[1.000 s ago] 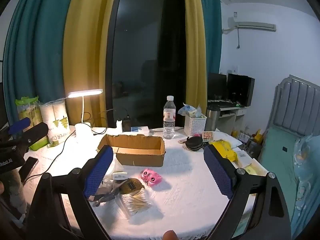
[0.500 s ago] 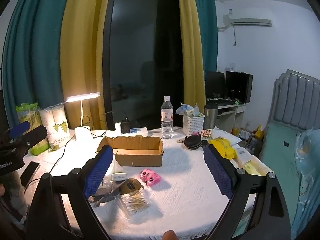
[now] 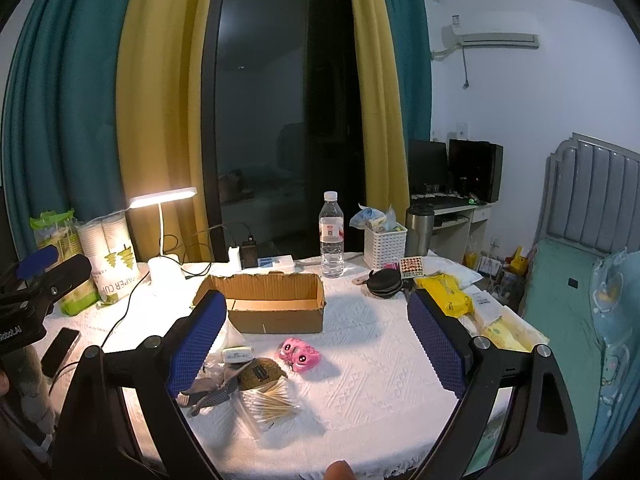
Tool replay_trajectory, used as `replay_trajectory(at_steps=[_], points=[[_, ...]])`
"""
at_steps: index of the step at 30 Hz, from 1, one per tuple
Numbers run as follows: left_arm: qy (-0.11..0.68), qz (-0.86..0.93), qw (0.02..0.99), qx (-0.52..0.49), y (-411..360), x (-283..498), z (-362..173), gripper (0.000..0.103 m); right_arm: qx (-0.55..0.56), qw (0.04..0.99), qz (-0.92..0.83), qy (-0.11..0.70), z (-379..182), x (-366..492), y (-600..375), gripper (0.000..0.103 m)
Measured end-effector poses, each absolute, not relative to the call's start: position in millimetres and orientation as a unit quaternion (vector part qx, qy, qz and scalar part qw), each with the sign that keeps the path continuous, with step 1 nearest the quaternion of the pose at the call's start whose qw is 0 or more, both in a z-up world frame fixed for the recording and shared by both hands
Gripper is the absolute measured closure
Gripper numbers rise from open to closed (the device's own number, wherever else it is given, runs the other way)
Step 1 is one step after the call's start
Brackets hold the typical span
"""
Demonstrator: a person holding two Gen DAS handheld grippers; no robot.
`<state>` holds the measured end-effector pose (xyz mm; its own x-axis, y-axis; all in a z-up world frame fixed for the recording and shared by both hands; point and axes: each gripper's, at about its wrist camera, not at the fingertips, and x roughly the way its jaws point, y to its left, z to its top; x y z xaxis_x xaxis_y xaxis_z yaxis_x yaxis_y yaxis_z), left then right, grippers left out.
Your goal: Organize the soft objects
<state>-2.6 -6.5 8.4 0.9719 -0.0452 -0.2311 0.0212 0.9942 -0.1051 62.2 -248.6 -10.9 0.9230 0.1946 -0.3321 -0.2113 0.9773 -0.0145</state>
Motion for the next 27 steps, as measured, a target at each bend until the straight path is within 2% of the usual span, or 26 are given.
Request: replay_trajectory(at_steps=[27], points=[[0.118, -0.021, 0.992, -0.050, -12.8, -3.1, 9.4, 0.001, -0.024, 0.980, 0.104, 0.166, -11.6, 61.4, -249.2, 0.009]])
